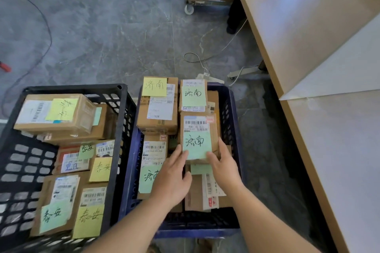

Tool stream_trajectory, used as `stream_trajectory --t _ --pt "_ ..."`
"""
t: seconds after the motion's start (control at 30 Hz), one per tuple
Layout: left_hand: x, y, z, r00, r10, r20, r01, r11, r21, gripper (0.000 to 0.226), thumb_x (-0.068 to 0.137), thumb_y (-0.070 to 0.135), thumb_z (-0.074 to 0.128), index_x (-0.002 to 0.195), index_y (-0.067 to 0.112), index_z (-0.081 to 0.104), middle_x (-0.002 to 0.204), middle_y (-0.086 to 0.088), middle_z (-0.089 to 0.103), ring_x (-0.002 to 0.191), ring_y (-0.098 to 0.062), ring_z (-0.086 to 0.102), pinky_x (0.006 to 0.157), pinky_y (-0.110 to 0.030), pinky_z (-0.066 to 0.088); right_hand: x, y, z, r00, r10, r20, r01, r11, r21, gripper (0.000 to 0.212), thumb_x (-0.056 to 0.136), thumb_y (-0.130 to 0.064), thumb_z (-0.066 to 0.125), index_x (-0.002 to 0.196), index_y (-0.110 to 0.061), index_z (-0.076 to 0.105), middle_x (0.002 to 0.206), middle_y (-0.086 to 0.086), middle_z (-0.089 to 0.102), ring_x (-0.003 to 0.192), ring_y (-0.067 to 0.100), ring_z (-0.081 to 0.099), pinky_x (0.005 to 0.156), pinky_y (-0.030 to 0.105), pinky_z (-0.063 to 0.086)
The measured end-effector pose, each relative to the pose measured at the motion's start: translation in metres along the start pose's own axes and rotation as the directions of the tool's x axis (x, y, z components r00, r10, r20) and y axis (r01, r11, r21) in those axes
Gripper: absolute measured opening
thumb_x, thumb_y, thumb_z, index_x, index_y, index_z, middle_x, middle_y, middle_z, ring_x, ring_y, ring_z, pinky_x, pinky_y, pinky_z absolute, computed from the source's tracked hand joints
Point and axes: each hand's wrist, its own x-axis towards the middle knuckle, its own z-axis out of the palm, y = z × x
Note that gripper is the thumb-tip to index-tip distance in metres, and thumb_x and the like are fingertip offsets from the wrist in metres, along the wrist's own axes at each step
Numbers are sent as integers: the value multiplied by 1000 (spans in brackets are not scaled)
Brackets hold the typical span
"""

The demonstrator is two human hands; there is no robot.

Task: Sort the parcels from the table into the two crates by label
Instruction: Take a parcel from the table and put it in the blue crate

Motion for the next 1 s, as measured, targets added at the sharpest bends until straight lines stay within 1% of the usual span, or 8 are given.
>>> stream_trajectory --t 0.1,0.2,0.23,0.33,0.43,0.6,0.87,1.0 --pt "8 -2 -3 1000 9 -12 -9 1000 -6 61 102 24 41 155 32 11 160 20 -8 148 -8 2 117 -29 16 14 -5 2 1000 -2 5 2 1000 -26 58 101 -31 46 153 -33 21 134 -8 57 108 8 57 80 25 49" --pt "13 -1 -4 999 34 -26 -33 999 5 61 102 22 41 155 31 12 161 19 -6 148 -8 5 115 -29 20 20 -9 -3 1000 7 11 -6 996 -86 58 100 -32 45 153 -32 21 133 -9 57 104 6 58 71 22 49" --pt "13 0 -4 999 35 -27 -35 999 9 62 102 21 41 155 31 12 161 19 -5 148 -8 6 115 -29 21 18 -11 -5 1000 7 8 -6 994 -109 59 100 -33 45 153 -32 20 135 -8 55 105 8 58 73 24 50" --pt "9 3 -4 999 26 -37 -24 999 47 64 101 24 42 155 30 8 162 13 -7 148 -11 5 117 -31 19 5 -15 -13 999 -22 -41 11 968 -252 65 99 -39 46 155 -27 16 151 1 36 129 19 45 102 38 45" --pt "-2 16 -12 999 32 -41 -25 986 165 65 102 30 40 156 27 3 163 5 -11 149 -17 3 119 -35 16 -20 -22 -24 995 -80 -66 43 899 -436 68 98 -44 47 155 -24 16 158 2 22 142 19 28 109 39 37" --pt "-44 40 -20 991 131 19 -126 890 438 70 102 39 38 156 21 -4 162 -7 -14 150 -24 -4 121 -38 2 -88 -27 -39 988 -126 -88 36 747 -664 67 97 -44 48 154 -25 18 160 3 18 146 20 20 109 39 36" --pt "-127 67 -13 930 348 116 -345 721 601 73 101 46 35 155 22 -8 161 -7 -20 148 -24 -18 120 -48 -8 -219 -15 -47 957 -121 -264 -94 731 -676 67 97 -46 49 154 -27 18 161 1 18 147 21 18 113 36 33" --pt "-154 92 -3 882 438 176 -437 615 657 74 100 53 30 155 23 -10 161 -7 -20 147 -25 -21 115 -50 -15 -271 -16 -61 912 -113 -394 -193 730 -656 68 96 -49 49 154 -28 18 162 1 15 148 23 16 117 38 26"
